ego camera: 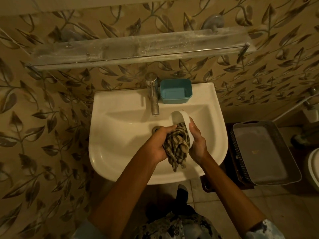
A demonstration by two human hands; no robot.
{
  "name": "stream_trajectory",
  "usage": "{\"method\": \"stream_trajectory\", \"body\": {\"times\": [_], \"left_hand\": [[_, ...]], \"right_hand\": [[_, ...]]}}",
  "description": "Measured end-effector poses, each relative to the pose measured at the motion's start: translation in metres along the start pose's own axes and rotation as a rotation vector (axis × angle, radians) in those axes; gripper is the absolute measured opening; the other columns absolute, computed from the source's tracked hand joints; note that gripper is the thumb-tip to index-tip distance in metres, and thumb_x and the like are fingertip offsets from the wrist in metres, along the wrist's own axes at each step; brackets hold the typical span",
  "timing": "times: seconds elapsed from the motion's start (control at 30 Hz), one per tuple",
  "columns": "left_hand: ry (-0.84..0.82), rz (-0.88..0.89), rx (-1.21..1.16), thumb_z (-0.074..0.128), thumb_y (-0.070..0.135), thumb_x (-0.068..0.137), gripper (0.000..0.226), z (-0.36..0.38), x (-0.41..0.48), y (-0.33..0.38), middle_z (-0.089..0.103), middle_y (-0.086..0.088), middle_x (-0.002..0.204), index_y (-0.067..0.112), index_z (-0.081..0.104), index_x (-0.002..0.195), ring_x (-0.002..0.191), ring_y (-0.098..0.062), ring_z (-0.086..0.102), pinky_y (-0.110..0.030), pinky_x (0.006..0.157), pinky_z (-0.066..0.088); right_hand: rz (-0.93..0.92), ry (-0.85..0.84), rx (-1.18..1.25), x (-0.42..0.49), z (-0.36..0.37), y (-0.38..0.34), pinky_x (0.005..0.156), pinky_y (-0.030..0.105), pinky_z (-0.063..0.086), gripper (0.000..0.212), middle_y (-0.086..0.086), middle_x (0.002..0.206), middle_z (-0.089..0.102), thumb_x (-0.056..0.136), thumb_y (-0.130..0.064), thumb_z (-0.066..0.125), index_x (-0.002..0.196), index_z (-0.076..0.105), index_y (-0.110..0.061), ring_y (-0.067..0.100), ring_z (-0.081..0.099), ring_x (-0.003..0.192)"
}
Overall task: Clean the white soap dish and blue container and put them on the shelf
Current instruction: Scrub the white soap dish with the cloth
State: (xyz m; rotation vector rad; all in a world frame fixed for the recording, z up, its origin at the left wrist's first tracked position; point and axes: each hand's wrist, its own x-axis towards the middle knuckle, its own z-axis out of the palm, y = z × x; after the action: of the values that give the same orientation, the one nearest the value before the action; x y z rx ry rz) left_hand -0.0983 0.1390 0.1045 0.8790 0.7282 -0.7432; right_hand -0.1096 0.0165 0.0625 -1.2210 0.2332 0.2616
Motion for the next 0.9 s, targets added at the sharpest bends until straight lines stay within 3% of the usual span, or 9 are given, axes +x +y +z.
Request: {"method": "stream_trajectory", "body": {"times": [0.07, 0.17, 0.23, 0.37, 0.47, 0.57, 0.63, 0.73, 0.9], "left_hand": [[-0.036, 0.01, -0.081, 0.059, 0.023, 0.088, 0.029, 0.0, -0.002, 0.003, 0.07, -0.016, 0.095, 0.001, 0.068, 0.105, 0.086, -0.027, 0.066, -0.039, 0.085, 0.052], [-0.071, 0.018, -0.174, 0.051, 0.019, 0.09, 0.027, 0.0, -0.002, 0.01, 0.072, -0.015, 0.087, 0.002, 0.069, 0.1, 0.087, -0.027, 0.065, -0.038, 0.08, 0.051], [-0.082, 0.007, -0.219, 0.049, 0.018, 0.09, 0.029, -0.001, -0.002, 0.009, 0.072, -0.015, 0.09, 0.001, 0.068, 0.103, 0.09, -0.027, 0.064, -0.038, 0.081, 0.05], [-0.081, 0.139, -0.088, 0.052, 0.016, 0.093, 0.029, -0.004, 0.001, -0.006, 0.069, -0.015, 0.108, 0.007, 0.064, 0.118, 0.098, -0.026, 0.066, -0.036, 0.084, 0.052], [-0.051, 0.283, 0.249, 0.051, 0.011, 0.094, 0.028, -0.005, -0.001, -0.016, 0.069, -0.009, 0.109, 0.015, 0.061, 0.12, 0.101, -0.023, 0.065, -0.035, 0.088, 0.052], [-0.063, 0.309, 0.733, 0.053, 0.015, 0.093, 0.029, -0.011, -0.007, -0.027, 0.068, -0.002, 0.112, 0.025, 0.061, 0.12, 0.104, -0.017, 0.064, -0.036, 0.094, 0.051], [-0.106, 0.358, 0.956, 0.053, 0.017, 0.094, 0.028, -0.016, -0.011, -0.032, 0.067, 0.003, 0.112, 0.027, 0.061, 0.118, 0.102, -0.01, 0.063, -0.031, 0.093, 0.051], [-0.146, 0.479, 1.255, 0.052, 0.011, 0.094, 0.028, -0.02, -0.016, -0.028, 0.062, 0.008, 0.107, 0.024, 0.062, 0.117, 0.097, -0.003, 0.059, -0.018, 0.084, 0.048], [-0.105, 0.537, 1.751, 0.052, 0.013, 0.091, 0.037, -0.036, -0.015, -0.028, 0.051, -0.009, 0.114, 0.03, 0.056, 0.123, 0.098, -0.024, 0.055, -0.034, 0.088, 0.051]], "right_hand": [[-0.002, -0.026, 0.007, 0.0, -0.003, 0.008, 0.108, 0.044, 0.039, 0.051, 0.011, 0.127, 0.061, 0.091, -0.041, 0.05, 0.135, 0.049, -0.015, 0.025, 0.055, 0.119], [0.02, -0.037, 0.004, -0.007, -0.004, 0.021, 0.105, 0.038, 0.042, 0.065, 0.007, 0.13, 0.062, 0.08, -0.058, 0.063, 0.132, 0.053, -0.02, 0.024, 0.054, 0.124], [0.017, -0.042, 0.013, -0.01, -0.003, 0.027, 0.108, 0.041, 0.04, 0.068, 0.01, 0.133, 0.059, 0.079, -0.061, 0.062, 0.132, 0.053, -0.021, 0.027, 0.051, 0.128], [0.021, -0.004, 0.029, -0.013, -0.003, 0.023, 0.111, 0.046, 0.035, 0.064, 0.011, 0.132, 0.06, 0.085, -0.053, 0.058, 0.134, 0.051, -0.013, 0.027, 0.051, 0.127], [0.1, 0.029, 0.138, -0.017, -0.007, 0.018, 0.105, 0.046, 0.043, 0.076, 0.016, 0.129, 0.061, 0.078, -0.056, 0.066, 0.134, 0.051, -0.007, 0.032, 0.054, 0.123], [0.114, -0.017, 0.218, -0.013, -0.014, 0.014, 0.079, 0.031, 0.057, 0.037, 0.004, 0.099, 0.074, 0.095, -0.035, 0.04, 0.118, 0.058, -0.013, 0.02, 0.068, 0.096], [0.122, -0.038, 0.195, -0.009, -0.015, 0.011, 0.077, 0.028, 0.057, 0.033, -0.001, 0.094, 0.075, 0.1, -0.026, 0.03, 0.116, 0.058, -0.018, 0.014, 0.069, 0.09], [0.211, -0.039, 0.191, -0.008, -0.018, 0.015, 0.078, 0.029, 0.057, 0.033, 0.001, 0.094, 0.075, 0.102, -0.029, 0.032, 0.113, 0.061, -0.02, 0.016, 0.07, 0.089], [0.377, -0.052, 0.202, -0.01, -0.016, 0.019, 0.072, 0.031, 0.058, 0.034, 0.006, 0.087, 0.075, 0.1, -0.039, 0.037, 0.109, 0.063, -0.018, 0.02, 0.07, 0.081]]}}
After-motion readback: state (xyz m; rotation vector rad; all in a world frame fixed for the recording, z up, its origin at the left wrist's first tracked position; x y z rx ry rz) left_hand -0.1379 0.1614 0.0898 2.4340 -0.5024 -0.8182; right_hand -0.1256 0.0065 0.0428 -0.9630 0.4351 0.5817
